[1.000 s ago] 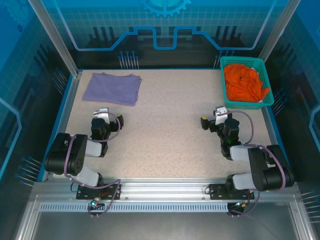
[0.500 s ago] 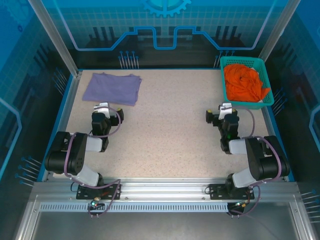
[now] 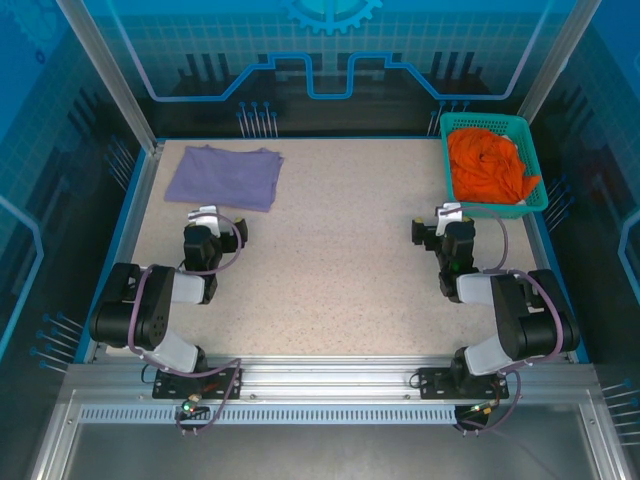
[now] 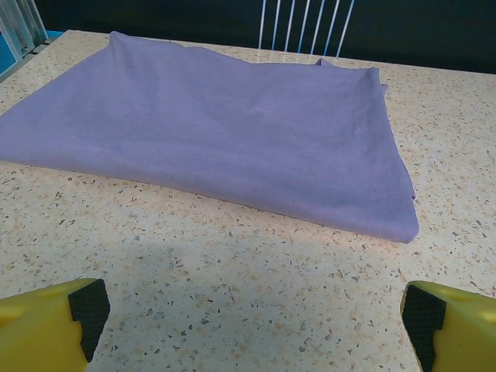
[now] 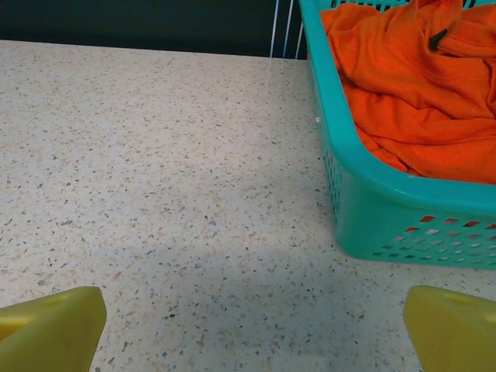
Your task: Fold and stack the t-shirts
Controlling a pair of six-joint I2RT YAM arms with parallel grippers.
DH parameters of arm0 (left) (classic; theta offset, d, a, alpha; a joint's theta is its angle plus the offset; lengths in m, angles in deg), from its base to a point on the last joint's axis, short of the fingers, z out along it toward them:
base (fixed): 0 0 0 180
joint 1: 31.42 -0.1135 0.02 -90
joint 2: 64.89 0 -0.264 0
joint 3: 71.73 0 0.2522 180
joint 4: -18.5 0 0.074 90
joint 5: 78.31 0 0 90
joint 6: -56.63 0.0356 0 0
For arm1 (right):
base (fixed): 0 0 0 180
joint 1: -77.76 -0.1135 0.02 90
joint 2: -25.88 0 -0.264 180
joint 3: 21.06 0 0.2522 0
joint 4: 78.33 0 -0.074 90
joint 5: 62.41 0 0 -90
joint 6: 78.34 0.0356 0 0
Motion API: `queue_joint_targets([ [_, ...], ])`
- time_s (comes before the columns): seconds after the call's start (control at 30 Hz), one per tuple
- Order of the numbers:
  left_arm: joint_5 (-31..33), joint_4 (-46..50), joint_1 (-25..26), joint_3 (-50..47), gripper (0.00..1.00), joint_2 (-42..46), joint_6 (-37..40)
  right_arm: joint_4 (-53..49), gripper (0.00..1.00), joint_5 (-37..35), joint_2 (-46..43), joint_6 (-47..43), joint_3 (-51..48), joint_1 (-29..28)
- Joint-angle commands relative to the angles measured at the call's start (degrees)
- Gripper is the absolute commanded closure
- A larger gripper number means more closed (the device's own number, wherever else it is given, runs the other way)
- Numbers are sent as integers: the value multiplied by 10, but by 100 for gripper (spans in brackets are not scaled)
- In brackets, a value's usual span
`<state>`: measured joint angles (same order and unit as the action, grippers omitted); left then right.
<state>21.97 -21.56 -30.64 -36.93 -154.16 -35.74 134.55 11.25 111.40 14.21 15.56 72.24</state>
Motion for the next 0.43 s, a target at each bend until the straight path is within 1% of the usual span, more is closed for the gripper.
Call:
queue_joint_targets([
  [0.0,0,0,4,3,1,5,15,-3,0,-12,6,-2,3,-5],
  [0.4,0,0,4,2,1,4,15,-6,0,-7,6,-1,4,-2],
])
